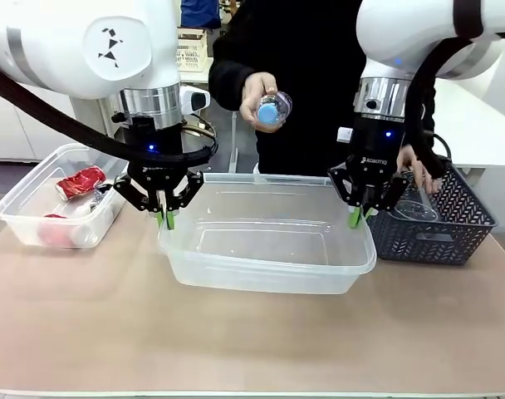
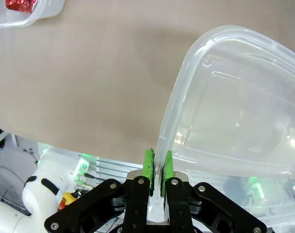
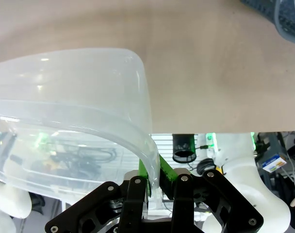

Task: Sort the waste into each basket.
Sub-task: Offer the picked Organizing box to the human.

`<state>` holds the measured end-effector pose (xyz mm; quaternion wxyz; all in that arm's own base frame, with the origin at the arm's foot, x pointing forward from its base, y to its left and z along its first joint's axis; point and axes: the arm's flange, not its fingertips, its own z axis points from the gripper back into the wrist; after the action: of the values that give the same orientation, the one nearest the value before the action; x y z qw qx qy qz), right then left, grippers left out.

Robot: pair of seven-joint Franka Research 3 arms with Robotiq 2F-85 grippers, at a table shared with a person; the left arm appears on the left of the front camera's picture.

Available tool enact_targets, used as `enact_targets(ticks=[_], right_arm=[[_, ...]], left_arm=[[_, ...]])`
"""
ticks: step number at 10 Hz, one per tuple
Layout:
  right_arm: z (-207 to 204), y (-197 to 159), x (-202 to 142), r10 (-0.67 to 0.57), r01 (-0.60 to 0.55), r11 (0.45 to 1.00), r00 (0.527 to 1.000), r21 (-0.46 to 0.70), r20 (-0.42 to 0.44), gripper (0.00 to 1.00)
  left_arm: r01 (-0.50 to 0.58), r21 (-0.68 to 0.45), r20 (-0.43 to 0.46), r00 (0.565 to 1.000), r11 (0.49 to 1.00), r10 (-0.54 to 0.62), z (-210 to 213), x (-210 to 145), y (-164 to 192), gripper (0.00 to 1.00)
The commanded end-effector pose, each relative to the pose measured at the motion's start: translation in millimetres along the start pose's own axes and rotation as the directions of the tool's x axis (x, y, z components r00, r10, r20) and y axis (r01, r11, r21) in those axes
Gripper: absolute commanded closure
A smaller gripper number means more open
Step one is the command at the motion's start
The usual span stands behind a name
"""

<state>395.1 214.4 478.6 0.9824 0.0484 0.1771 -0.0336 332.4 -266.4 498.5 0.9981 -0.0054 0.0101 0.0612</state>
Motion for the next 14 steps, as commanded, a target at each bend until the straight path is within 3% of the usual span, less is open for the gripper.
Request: enact_targets(ticks=[1, 14], right_arm=[[3.9, 2.3, -2.4, 0.007, -0.007, 1.000, 1.000, 0.005, 0.003, 1.00], [3.9, 2.3, -2.4, 0.007, -0.007, 1.000, 1.000, 0.005, 0.003, 1.00]], left_arm=[[-0.042, -0.004, -0.001, 0.999, 0.999, 0.042, -2.9, -1.5, 3.6, 1.00], [-0.042, -0.004, -0.001, 0.999, 0.999, 0.042, -2.9, -1.5, 3.6, 1.00]])
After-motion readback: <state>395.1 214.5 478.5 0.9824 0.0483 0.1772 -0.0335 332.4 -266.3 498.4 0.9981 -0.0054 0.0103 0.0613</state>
